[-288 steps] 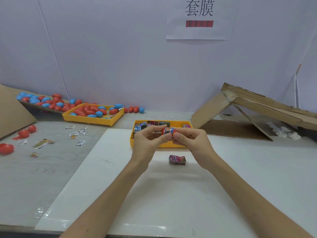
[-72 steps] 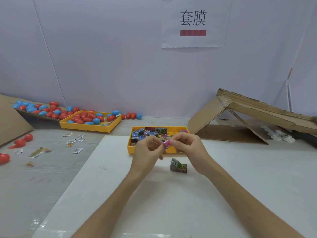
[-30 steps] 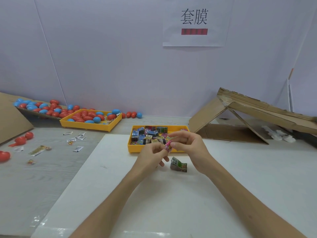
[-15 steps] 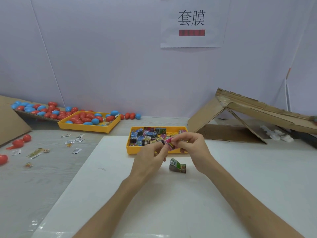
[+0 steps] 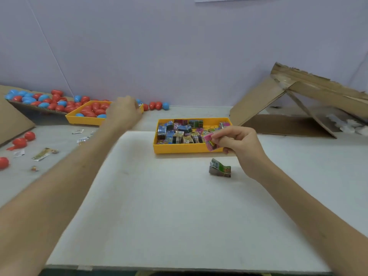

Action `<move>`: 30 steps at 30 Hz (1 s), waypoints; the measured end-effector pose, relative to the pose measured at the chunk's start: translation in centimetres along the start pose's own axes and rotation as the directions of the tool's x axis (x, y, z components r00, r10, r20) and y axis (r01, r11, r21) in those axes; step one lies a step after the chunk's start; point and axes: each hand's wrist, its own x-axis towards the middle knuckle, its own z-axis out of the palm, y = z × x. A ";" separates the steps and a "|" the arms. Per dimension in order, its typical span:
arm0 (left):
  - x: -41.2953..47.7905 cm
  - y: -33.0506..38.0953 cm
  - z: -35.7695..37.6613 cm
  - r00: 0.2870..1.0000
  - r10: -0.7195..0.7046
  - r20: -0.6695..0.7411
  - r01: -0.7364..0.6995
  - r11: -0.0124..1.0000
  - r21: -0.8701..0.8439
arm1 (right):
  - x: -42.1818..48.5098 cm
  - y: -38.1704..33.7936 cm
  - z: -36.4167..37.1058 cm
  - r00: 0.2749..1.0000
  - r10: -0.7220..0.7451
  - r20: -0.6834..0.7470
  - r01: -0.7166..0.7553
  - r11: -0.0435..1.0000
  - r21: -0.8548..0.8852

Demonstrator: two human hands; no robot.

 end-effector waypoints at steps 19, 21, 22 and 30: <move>6.6 -8.8 6.7 0.930 -0.220 0.294 0.191 0.974 0.124 | 0.4 0.1 -0.1 1.000 -0.021 0.001 0.021 1.000 0.007; 5.6 -8.0 6.3 0.938 -0.178 0.296 0.143 0.980 0.137 | 0.3 0.1 0.0 1.000 -0.020 0.013 0.019 1.000 0.012; 5.0 -7.7 6.0 0.938 -0.163 0.305 0.120 0.980 0.157 | 0.2 0.0 0.1 1.000 -0.017 0.022 0.016 1.000 0.013; 2.5 -5.3 2.3 0.882 -0.145 0.449 -0.031 0.932 0.361 | 0.0 -0.1 -0.2 1.000 0.013 0.005 -0.013 0.998 -0.065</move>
